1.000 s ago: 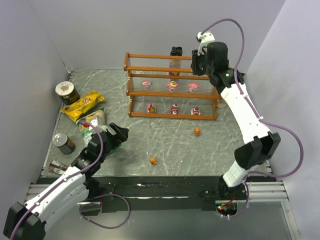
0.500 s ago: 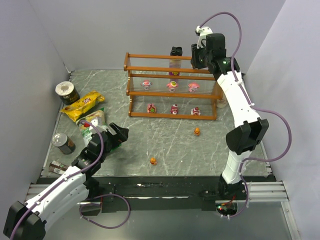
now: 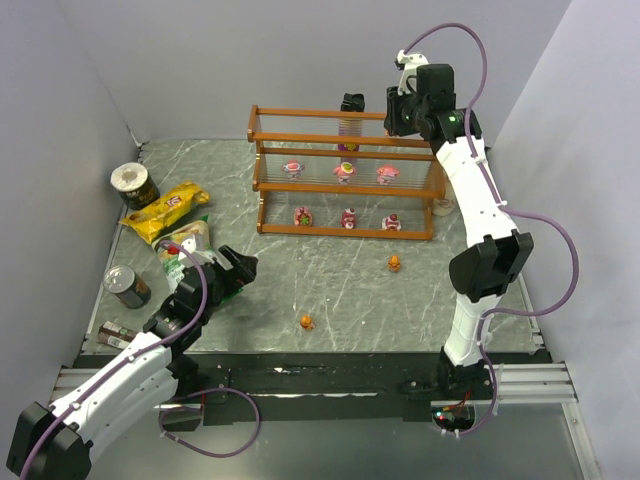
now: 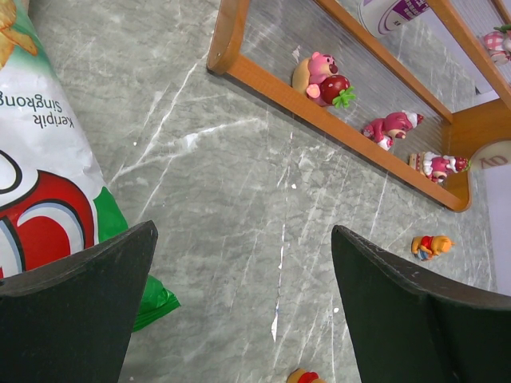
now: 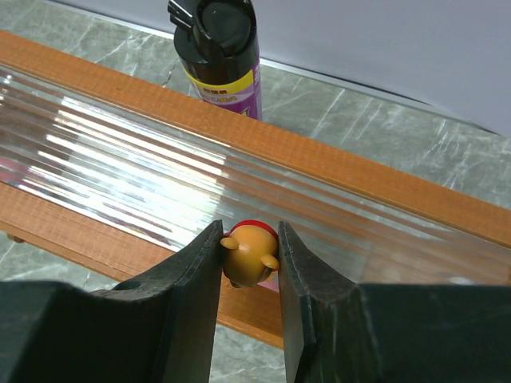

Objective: Place and organize the plastic toys onto the shelf

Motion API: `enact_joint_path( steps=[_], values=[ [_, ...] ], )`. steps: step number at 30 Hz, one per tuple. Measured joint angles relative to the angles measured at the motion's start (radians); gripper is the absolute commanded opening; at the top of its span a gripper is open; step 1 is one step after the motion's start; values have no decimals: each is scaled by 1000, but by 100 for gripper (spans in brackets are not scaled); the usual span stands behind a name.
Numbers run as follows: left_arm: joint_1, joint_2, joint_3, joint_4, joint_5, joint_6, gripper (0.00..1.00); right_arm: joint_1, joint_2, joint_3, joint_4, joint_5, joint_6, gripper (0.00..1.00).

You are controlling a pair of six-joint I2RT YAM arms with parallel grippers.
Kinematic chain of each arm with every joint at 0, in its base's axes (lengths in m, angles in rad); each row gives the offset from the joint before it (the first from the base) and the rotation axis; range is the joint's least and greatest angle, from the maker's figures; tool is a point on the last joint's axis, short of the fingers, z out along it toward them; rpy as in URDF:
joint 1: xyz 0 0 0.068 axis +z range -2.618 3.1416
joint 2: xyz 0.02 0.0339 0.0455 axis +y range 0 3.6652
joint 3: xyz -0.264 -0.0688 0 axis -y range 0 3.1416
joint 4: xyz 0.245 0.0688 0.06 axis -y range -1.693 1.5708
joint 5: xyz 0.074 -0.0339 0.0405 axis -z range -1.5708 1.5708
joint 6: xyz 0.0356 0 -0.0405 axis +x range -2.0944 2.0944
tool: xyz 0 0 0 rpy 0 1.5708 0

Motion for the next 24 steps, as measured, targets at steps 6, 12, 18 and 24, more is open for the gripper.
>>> enact_joint_path(
  steps=[6,12,18,24],
  values=[
    [0,0,0,0,0,0,96,-7,31,42,-11,-4,-1,36],
    [0,0,0,0,0,0,96,-9,48,68,-17,-5,-2,41],
    [0,0,0,0,0,0,96,-9,48,68,-28,-4,-2,50],
    [0,0,0,0,0,0,96,-10,48,61,-39,-2,-5,58]
  ],
)
